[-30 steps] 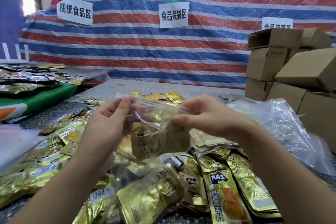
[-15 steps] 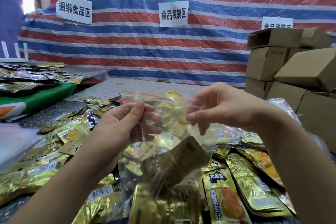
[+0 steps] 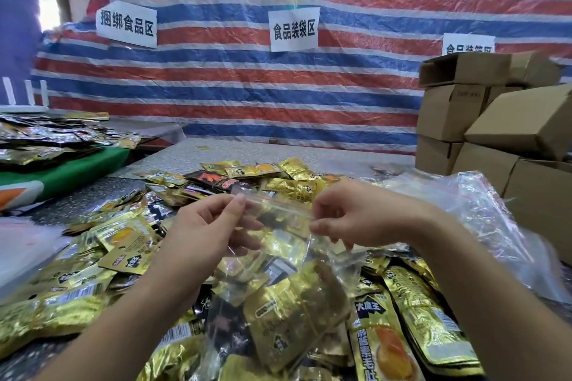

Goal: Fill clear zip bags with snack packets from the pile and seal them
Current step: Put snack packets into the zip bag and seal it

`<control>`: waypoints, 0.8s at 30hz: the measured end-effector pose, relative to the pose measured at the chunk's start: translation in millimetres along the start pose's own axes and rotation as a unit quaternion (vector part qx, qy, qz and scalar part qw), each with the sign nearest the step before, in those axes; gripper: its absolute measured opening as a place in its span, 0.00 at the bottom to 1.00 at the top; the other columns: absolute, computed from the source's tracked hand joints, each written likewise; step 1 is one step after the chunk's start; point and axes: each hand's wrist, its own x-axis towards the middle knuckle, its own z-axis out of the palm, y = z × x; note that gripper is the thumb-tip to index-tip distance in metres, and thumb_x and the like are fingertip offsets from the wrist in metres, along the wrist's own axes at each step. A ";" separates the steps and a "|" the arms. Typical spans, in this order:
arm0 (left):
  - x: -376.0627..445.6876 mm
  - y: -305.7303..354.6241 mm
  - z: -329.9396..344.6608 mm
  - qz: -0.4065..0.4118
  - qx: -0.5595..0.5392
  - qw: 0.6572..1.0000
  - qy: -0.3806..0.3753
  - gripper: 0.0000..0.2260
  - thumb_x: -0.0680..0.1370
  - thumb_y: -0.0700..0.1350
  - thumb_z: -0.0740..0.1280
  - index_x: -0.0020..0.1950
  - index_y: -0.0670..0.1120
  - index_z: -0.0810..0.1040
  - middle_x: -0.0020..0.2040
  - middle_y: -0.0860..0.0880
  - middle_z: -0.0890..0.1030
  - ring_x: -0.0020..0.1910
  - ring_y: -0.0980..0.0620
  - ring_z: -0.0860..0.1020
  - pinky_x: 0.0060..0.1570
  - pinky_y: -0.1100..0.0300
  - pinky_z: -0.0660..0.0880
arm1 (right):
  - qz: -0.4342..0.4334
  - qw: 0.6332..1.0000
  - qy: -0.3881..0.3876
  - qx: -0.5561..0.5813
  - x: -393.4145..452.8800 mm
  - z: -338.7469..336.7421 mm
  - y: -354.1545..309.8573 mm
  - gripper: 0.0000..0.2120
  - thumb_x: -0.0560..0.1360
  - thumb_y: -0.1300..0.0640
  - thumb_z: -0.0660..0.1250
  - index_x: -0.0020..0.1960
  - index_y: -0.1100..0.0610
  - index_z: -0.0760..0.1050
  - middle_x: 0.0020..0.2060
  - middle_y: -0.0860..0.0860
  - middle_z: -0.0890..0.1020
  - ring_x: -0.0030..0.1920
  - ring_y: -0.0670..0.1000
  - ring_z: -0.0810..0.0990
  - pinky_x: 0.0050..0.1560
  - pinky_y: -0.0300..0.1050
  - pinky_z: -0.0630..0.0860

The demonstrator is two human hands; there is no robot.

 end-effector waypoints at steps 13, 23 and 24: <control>0.3 -6.6 2.9 0.015 -0.007 1.000 0.017 0.07 0.78 0.41 0.67 0.44 0.48 0.84 0.38 0.45 0.85 0.31 0.48 0.83 0.28 0.63 0.76 | -0.025 0.997 0.074 0.010 8.0 16.2 -16.9 0.11 0.80 0.43 0.63 0.50 0.50 0.77 0.41 0.42 0.79 0.40 0.41 0.77 0.40 0.39 0.75; -1.3 -5.1 7.0 0.034 0.007 0.999 0.005 0.12 0.81 0.43 0.63 0.43 0.48 0.85 0.40 0.45 0.85 0.31 0.50 0.83 0.28 0.66 0.76 | -0.039 0.985 0.133 0.100 15.6 33.2 -31.4 0.08 0.81 0.54 0.64 0.43 0.51 0.76 0.36 0.48 0.80 0.38 0.51 0.78 0.38 0.49 0.75; -1.9 -5.5 7.0 0.045 0.020 0.999 0.008 0.12 0.81 0.43 0.63 0.42 0.50 0.85 0.39 0.46 0.85 0.31 0.50 0.83 0.28 0.66 0.76 | -0.040 0.984 0.138 0.105 15.7 33.5 -31.1 0.08 0.81 0.54 0.65 0.43 0.52 0.76 0.36 0.48 0.80 0.37 0.51 0.78 0.38 0.49 0.75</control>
